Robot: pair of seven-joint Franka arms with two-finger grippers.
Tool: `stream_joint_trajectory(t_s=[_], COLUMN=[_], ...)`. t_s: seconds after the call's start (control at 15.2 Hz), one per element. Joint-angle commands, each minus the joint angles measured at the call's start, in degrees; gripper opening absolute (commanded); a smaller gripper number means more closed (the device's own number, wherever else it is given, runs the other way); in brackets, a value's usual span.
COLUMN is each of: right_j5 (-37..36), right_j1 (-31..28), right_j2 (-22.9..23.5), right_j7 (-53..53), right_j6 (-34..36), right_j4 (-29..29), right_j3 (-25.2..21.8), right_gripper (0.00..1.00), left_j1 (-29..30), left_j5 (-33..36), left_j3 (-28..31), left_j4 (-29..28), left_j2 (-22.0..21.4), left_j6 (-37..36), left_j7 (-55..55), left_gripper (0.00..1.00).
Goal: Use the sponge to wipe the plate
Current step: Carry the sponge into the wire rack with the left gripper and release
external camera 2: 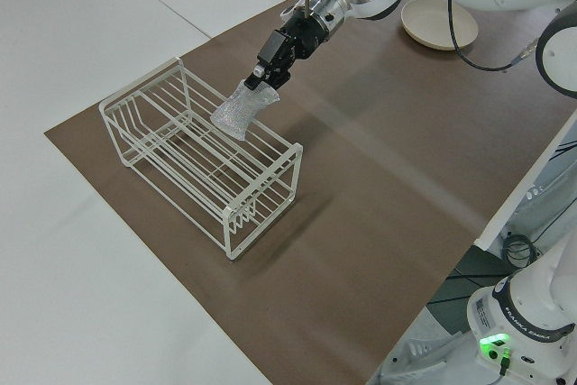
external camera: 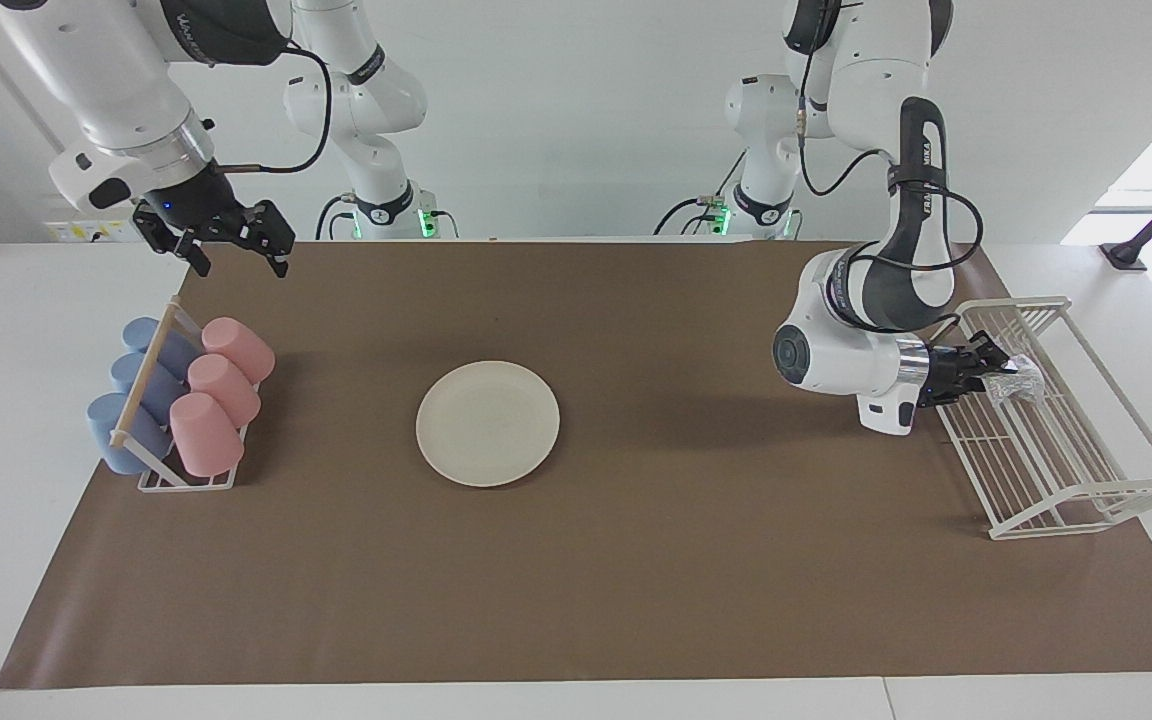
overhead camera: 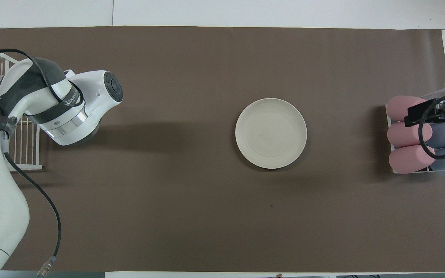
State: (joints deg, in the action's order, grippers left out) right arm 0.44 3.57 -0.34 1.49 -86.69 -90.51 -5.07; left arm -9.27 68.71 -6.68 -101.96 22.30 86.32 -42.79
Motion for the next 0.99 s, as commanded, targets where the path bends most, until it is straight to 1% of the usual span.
stream_joint_trajectory(t_s=[0.0,0.46,0.53,0.66,0.79,0.92], right_j5=[0.7,0.8,0.8,0.8,0.8,0.7], right_j1=[0.0,0.1,0.0,0.0,0.0,0.0], right_j2=[-0.6,-0.6,-0.6,-0.7,-0.7,-0.7], right_j7=[-1.6,-1.2,-1.1,-1.1,-1.0,-1.1], right_j6=[0.0,-0.1,-0.1,-0.1,-0.1,-0.1], right_j4=[-0.4,-0.4,-0.5,-0.5,-0.5,-0.5], right_j3=[0.2,0.4,0.4,0.4,0.4,0.4], right_gripper=[1.0,1.0,1.0,1.0,1.0,1.0], left_j1=[0.7,0.7,0.7,0.7,2.4,3.6], left_j5=[-0.6,-0.8,-1.6,-7.9,-16.6,-24.4], left_j3=[-0.2,-0.3,-0.3,-0.4,-0.4,-0.4], left_j4=[-0.3,0.1,0.4,3.3,7.5,11.8], left_j2=[-0.2,-0.1,-0.1,-0.3,-1.4,-2.8], left_j6=[1.1,1.1,1.1,2.1,3.8,3.6], left_j7=[-0.9,-0.7,-0.6,-0.4,0.5,4.7], left_gripper=[1.0,1.0,1.0,1.0,1.0,1.0])
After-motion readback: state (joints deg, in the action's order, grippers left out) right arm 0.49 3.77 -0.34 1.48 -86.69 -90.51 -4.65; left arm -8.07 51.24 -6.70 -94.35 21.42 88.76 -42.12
